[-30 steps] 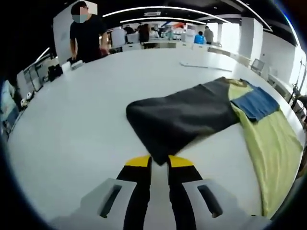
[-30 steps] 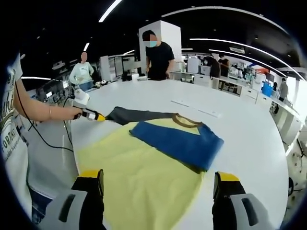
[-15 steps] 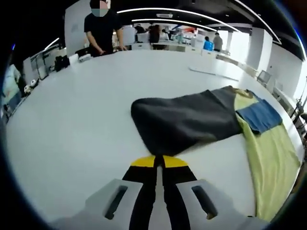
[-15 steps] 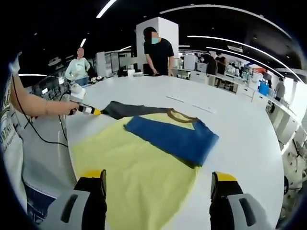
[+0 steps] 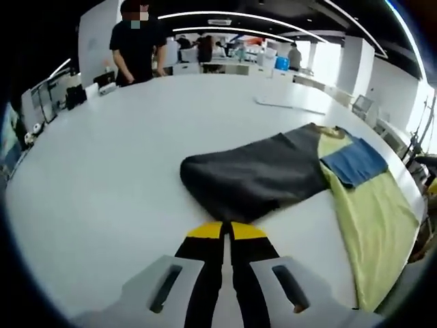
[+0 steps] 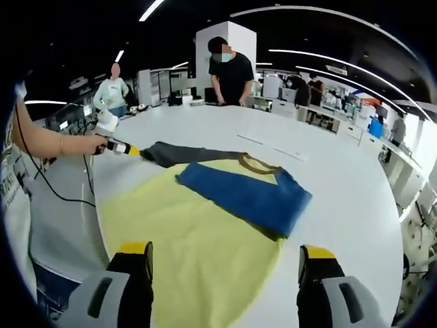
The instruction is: Fold the garment on the visible template until the final outline fits inside the template.
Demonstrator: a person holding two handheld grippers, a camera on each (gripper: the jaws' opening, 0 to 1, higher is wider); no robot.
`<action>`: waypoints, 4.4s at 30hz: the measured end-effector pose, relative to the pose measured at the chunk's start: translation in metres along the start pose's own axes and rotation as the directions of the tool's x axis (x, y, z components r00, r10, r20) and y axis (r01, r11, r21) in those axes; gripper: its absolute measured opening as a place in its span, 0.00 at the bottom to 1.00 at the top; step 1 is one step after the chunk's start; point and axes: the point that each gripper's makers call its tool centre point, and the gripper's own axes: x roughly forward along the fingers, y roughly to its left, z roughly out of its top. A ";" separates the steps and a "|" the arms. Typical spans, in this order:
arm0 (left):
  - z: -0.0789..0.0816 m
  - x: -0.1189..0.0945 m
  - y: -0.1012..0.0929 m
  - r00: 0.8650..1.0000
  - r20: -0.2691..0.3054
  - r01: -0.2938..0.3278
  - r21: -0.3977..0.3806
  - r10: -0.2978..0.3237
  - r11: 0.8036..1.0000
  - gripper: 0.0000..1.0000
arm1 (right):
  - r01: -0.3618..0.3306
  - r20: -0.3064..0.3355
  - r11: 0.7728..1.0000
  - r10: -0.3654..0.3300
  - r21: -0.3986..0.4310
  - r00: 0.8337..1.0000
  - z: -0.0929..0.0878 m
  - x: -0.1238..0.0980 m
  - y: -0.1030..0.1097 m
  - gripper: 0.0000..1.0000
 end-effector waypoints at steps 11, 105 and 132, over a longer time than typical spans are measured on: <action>0.009 -0.030 0.015 1.000 0.007 -0.011 0.058 0.010 0.998 0.00 | 0.004 0.001 1.000 -0.004 0.027 1.000 -0.007 -0.001 -0.001 0.86; -0.030 -0.015 0.098 0.968 -0.058 -0.247 -0.109 0.242 0.963 0.35 | 0.010 -0.013 0.998 -0.009 0.060 1.000 -0.015 -0.007 -0.003 0.90; -0.037 -0.016 0.098 0.946 -0.084 -0.324 -0.240 0.313 0.915 0.17 | 0.029 -0.017 0.997 -0.028 0.071 0.999 -0.015 -0.010 -0.002 0.89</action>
